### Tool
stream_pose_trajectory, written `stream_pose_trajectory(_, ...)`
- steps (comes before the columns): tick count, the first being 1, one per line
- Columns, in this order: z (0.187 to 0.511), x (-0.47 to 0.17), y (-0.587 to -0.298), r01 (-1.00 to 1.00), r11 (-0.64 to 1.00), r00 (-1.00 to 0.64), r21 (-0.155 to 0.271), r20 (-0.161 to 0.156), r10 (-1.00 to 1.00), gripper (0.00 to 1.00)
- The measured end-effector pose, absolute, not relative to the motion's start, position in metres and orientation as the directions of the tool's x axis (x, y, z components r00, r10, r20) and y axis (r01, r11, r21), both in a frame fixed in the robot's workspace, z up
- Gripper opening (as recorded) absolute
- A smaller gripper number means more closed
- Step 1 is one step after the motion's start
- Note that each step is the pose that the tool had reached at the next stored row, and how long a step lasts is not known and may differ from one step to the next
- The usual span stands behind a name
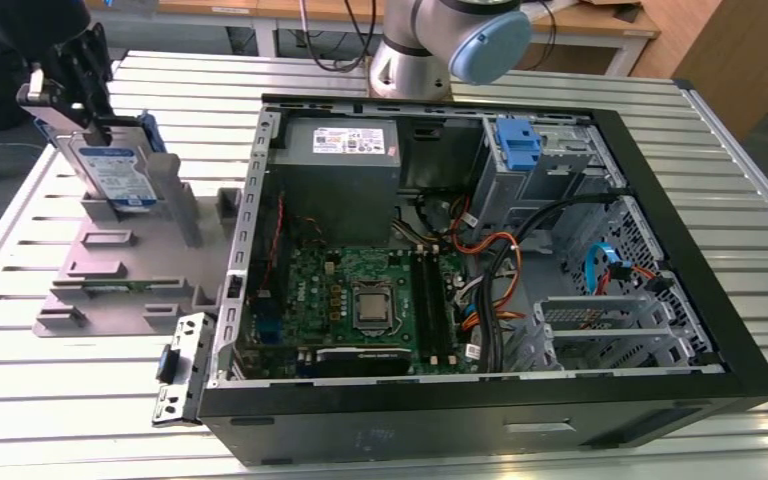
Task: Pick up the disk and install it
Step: 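Pick up the disk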
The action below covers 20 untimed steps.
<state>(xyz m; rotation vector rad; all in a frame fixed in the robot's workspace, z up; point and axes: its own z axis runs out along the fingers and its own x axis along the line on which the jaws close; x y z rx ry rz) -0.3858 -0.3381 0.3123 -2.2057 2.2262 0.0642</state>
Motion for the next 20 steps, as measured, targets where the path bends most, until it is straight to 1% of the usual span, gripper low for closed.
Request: stream_pose_trajectory(20,0.317,-0.3859,-0.3381,-1.0,0.009,-0.01,0.024,-0.034,-0.999,0.35)
